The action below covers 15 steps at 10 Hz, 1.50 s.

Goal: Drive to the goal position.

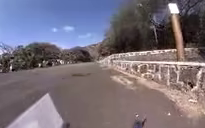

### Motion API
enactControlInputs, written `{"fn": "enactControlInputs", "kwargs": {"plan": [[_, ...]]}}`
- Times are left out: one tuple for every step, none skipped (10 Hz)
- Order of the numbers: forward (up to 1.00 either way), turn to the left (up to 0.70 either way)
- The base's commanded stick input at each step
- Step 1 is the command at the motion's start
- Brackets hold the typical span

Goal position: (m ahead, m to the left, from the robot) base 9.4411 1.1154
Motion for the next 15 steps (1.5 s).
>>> {"fn": "enactControlInputs", "kwargs": {"plan": [[0.5,0.0],[0.5,0.0],[0.5,0.0],[0.5,0.0],[0.5,0.0],[0.5,0.0],[0.5,0.0],[0.5,0.0],[0.5,0.0],[0.5,0.0],[0.5,0.0],[0.5,-0.06],[0.5,-0.17],[0.5,-0.27],[0.5,-0.38]]}}
